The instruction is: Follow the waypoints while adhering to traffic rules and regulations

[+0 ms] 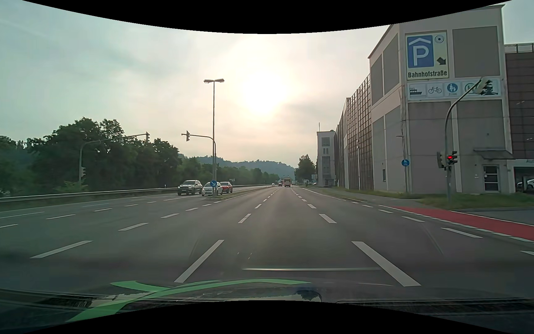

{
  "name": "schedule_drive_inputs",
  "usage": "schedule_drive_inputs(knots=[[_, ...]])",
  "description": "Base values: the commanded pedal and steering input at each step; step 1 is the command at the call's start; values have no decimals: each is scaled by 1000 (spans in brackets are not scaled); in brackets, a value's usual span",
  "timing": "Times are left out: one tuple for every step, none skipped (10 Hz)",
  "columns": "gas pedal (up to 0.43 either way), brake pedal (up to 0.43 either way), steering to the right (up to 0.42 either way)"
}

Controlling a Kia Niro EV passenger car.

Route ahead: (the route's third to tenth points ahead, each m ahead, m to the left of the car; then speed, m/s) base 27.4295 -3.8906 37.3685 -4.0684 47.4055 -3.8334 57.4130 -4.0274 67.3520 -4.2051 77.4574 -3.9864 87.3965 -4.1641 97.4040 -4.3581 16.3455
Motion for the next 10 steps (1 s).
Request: schedule_drive_inputs(knots=[[157, 0, -1], [157, 0, -1], [157, 0, -1], [157, 0, -1], [157, 0, -1], [157, 0, -1], [157, 0, -1], [157, 0, -1], [157, 0, -1], [157, 0, 0]])
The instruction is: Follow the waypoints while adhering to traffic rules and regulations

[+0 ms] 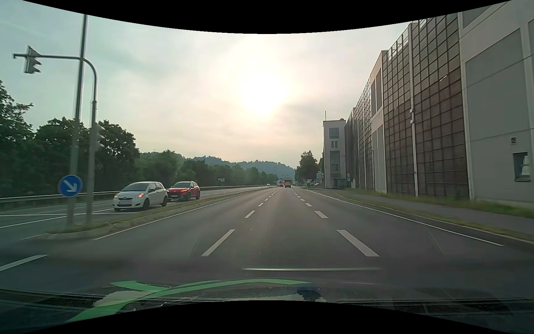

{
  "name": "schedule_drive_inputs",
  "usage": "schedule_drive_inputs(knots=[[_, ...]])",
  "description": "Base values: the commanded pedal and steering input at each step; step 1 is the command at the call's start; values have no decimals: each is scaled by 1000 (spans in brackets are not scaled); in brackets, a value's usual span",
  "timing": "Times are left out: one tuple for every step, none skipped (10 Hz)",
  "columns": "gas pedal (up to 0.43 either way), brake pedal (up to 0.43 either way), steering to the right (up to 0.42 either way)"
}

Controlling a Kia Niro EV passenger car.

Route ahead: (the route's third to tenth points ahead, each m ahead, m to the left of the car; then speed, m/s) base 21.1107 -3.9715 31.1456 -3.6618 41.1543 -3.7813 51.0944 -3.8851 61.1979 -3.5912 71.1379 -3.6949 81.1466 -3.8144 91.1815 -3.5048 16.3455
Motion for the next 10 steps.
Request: schedule_drive_inputs(knots=[[157, 0, -1], [157, 0, 0], [157, 0, 0], [157, 0, 0], [157, 0, 0], [157, 0, 0], [157, 0, 0], [157, 0, 0], [157, 0, 0], [157, 0, 0]])
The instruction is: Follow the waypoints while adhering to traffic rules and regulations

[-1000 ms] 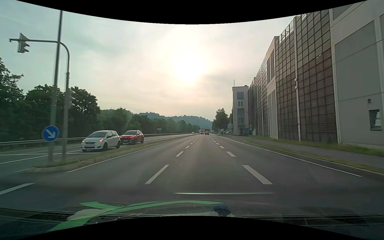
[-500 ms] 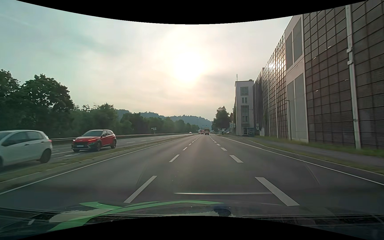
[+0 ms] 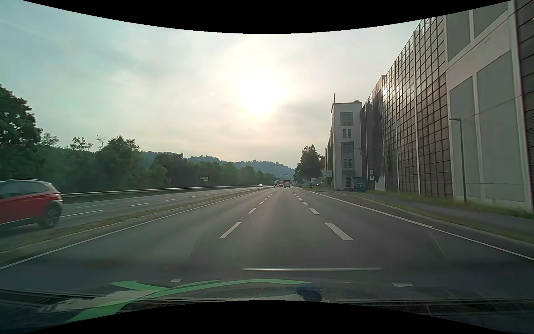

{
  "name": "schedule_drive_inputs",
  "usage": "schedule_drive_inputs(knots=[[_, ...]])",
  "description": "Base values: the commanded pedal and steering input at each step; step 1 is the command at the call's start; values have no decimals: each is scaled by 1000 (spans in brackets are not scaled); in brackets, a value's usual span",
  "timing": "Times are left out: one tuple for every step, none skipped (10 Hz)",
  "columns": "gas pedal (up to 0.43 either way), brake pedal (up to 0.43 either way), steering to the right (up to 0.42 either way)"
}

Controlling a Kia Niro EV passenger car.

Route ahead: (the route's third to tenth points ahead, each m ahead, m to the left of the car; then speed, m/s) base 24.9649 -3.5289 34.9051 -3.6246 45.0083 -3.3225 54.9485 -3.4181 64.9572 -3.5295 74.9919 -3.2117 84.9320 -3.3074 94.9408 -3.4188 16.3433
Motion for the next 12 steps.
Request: schedule_drive_inputs(knots=[[157, 0, 0], [157, 0, 0], [157, 0, 0], [157, 0, 0], [157, 0, 0], [157, 0, 0], [157, 0, -1], [157, 0, -1], [157, 0, -1], [157, 0, -2], [157, 0, -2], [157, 0, -2]])
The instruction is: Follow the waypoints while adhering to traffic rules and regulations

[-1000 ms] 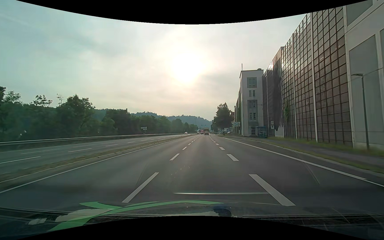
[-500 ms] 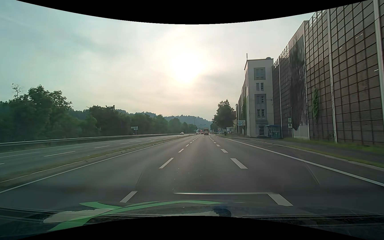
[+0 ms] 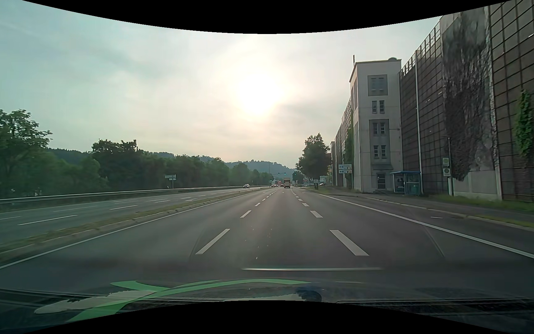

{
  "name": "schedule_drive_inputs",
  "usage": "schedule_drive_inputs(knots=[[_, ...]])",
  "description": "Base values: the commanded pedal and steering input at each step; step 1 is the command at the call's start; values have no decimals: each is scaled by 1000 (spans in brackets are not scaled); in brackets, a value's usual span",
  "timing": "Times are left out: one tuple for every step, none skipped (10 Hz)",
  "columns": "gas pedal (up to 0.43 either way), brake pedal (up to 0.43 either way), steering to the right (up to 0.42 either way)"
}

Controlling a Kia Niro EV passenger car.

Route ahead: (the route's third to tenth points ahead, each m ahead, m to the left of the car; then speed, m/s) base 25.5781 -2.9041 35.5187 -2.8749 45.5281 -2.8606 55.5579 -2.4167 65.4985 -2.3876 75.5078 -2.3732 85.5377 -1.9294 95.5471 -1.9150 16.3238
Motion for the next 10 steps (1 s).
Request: schedule_drive_inputs(knots=[[157, 0, -2], [157, 0, -2], [157, 0, -2], [157, 0, -2], [150, 0, -2], [150, 0, -2], [150, 0, -2], [150, 0, -2], [150, 0, -2], [138, 0, -2]])
